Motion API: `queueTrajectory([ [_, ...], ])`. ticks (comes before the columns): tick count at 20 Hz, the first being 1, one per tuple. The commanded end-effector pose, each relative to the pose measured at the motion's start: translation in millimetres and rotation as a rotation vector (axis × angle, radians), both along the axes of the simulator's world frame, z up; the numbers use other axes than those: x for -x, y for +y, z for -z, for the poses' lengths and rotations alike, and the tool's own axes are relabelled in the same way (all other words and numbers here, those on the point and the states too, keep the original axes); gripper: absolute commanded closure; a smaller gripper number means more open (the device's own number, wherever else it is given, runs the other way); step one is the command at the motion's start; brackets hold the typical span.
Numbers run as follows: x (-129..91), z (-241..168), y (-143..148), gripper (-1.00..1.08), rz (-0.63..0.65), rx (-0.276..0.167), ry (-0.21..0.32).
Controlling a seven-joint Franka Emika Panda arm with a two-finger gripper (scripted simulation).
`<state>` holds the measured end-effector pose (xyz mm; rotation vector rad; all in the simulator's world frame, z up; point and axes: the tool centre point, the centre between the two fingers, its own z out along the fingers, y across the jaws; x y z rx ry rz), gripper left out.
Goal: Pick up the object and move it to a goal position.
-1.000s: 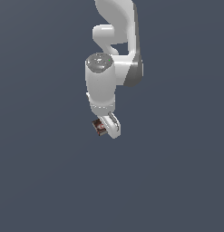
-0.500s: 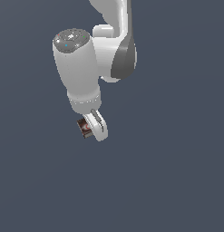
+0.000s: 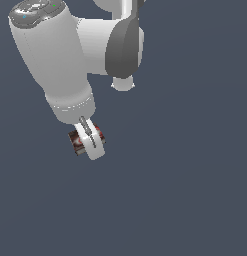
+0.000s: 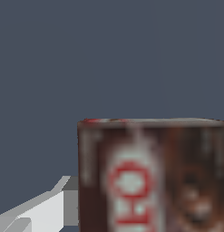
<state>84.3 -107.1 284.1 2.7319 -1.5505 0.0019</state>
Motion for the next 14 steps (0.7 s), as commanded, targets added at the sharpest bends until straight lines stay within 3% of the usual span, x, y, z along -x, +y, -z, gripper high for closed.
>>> queueTrajectory([
  [1, -7.0, -9.9, -6.7, 1.08, 0.000, 0.000, 0.000],
  [14, -35.3, -46.9, -31.9, 1.08, -0.001, 0.000, 0.001],
])
